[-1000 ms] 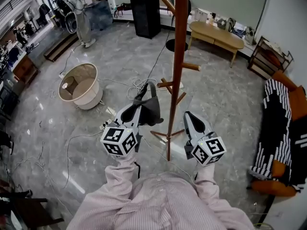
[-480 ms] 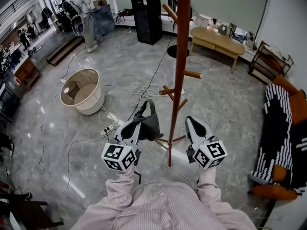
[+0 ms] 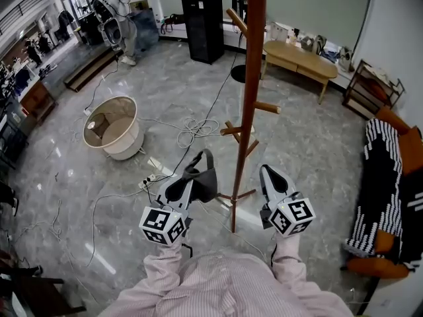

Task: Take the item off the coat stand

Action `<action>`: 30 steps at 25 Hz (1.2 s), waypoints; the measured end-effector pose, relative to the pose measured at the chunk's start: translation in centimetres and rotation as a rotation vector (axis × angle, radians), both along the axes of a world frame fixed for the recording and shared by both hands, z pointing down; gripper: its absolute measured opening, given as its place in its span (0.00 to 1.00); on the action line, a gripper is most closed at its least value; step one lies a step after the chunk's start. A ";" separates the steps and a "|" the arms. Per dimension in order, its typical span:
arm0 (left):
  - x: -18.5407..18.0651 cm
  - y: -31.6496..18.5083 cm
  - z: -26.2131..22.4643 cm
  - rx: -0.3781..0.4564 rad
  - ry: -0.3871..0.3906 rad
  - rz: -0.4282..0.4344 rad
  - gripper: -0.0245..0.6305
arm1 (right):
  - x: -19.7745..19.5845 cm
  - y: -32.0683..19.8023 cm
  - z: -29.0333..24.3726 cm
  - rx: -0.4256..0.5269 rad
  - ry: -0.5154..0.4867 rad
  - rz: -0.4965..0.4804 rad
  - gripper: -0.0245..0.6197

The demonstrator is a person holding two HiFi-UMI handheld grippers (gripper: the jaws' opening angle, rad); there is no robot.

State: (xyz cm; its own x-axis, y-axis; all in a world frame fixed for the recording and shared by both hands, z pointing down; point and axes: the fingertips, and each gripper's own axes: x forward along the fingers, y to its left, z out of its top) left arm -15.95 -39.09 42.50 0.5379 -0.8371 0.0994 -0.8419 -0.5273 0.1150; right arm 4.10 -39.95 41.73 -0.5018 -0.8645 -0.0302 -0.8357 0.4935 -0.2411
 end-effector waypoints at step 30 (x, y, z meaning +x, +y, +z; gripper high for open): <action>-0.4 -0.1 0.6 0.001 0.013 -0.015 0.07 | 1.3 -0.9 0.3 -0.007 0.009 0.050 0.05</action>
